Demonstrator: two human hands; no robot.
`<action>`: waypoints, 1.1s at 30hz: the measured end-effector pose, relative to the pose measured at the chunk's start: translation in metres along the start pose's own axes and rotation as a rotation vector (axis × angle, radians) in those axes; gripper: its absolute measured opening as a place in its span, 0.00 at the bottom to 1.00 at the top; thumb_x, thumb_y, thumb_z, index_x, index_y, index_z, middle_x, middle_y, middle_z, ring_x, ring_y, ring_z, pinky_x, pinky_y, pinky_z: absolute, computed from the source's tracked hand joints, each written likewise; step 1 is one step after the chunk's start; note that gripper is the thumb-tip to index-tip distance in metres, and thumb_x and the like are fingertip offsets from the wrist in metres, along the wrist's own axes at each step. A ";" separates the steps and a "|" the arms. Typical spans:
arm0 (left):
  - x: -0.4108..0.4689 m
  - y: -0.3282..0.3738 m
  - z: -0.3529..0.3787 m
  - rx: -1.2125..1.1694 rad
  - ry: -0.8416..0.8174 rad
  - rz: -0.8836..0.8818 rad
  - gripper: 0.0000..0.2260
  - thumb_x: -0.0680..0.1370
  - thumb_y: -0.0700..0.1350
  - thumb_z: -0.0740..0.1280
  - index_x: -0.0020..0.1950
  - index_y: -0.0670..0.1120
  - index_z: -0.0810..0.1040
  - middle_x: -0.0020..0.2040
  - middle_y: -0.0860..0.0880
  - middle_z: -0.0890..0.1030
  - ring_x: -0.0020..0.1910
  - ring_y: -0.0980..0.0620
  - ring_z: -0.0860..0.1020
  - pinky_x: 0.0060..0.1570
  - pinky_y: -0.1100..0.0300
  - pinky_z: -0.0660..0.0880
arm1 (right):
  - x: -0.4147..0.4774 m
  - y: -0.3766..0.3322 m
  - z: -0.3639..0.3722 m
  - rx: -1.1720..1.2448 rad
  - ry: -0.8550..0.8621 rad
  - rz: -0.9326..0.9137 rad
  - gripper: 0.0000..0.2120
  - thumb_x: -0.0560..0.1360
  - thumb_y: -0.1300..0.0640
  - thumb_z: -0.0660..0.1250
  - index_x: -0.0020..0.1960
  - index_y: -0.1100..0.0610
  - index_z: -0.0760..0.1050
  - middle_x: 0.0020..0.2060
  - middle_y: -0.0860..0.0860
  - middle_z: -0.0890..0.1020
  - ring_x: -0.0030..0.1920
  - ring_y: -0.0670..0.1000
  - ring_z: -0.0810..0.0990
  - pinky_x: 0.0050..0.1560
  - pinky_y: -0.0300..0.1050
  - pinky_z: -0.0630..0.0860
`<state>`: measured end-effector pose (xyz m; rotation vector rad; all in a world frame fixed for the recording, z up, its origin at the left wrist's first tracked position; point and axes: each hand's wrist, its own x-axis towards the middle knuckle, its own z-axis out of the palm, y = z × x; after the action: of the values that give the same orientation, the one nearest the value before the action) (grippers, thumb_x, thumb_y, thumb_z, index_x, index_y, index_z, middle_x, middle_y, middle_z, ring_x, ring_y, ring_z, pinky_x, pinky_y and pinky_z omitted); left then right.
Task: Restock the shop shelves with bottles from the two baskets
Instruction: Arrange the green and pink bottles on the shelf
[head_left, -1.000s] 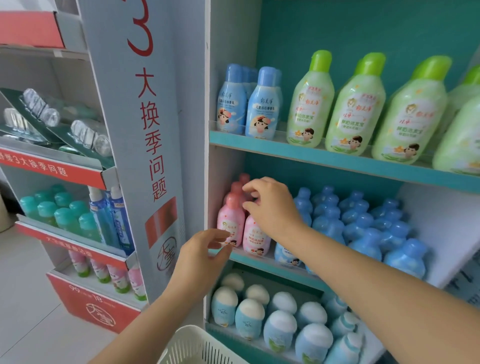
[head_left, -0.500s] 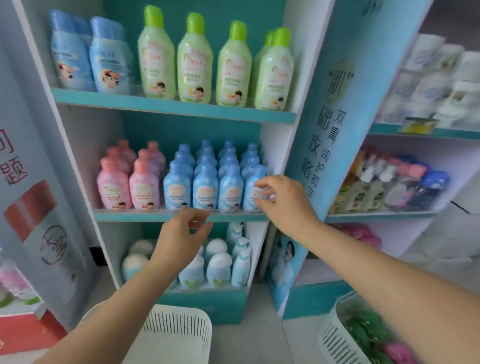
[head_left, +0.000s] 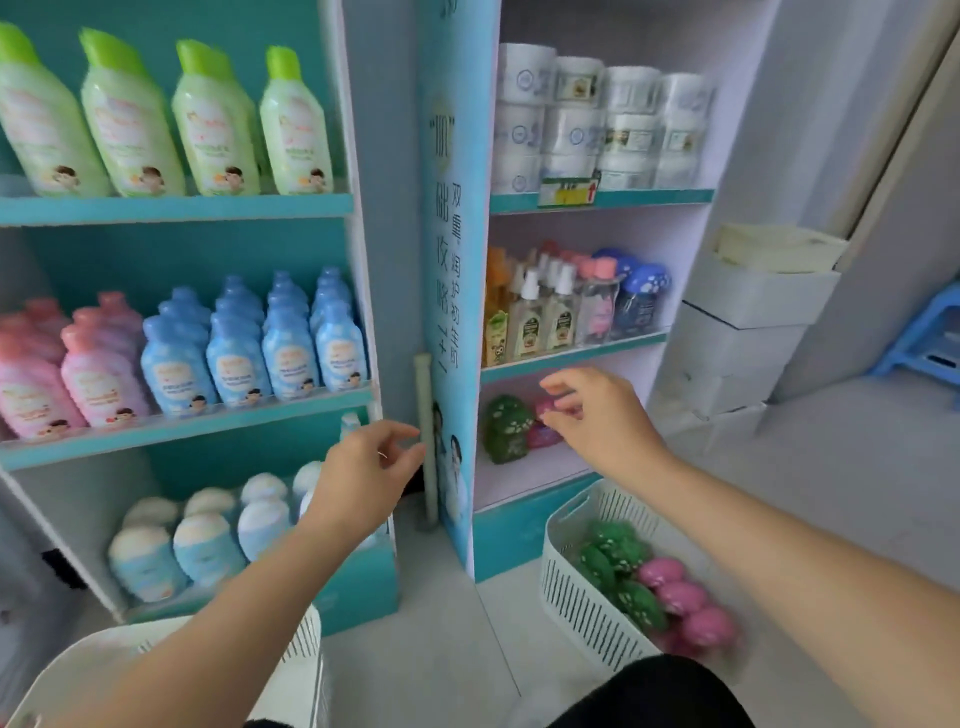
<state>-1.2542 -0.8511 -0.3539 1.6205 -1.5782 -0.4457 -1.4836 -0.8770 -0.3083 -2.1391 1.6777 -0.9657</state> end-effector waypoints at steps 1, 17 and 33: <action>-0.002 0.006 0.007 0.008 -0.008 0.010 0.07 0.75 0.45 0.68 0.52 0.48 0.80 0.34 0.53 0.75 0.32 0.58 0.72 0.34 0.71 0.67 | -0.004 0.010 -0.004 -0.007 0.004 0.008 0.17 0.72 0.64 0.70 0.60 0.57 0.77 0.54 0.52 0.80 0.50 0.49 0.80 0.54 0.41 0.75; 0.014 0.040 0.120 -0.038 -0.142 0.089 0.06 0.75 0.46 0.68 0.51 0.49 0.80 0.34 0.55 0.74 0.32 0.57 0.72 0.33 0.75 0.66 | -0.024 0.142 -0.006 -0.033 -0.021 0.213 0.17 0.73 0.63 0.70 0.61 0.57 0.76 0.56 0.51 0.79 0.50 0.47 0.79 0.55 0.39 0.75; 0.053 0.012 0.220 -0.157 -0.287 -0.061 0.09 0.76 0.47 0.67 0.55 0.47 0.79 0.34 0.53 0.74 0.32 0.58 0.72 0.32 0.68 0.67 | -0.012 0.215 0.007 -0.222 -0.130 0.313 0.17 0.72 0.60 0.71 0.61 0.57 0.76 0.54 0.52 0.81 0.47 0.49 0.80 0.56 0.44 0.76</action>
<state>-1.4156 -0.9655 -0.4634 1.5384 -1.6569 -0.8454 -1.6442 -0.9317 -0.4406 -1.9318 2.0530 -0.5635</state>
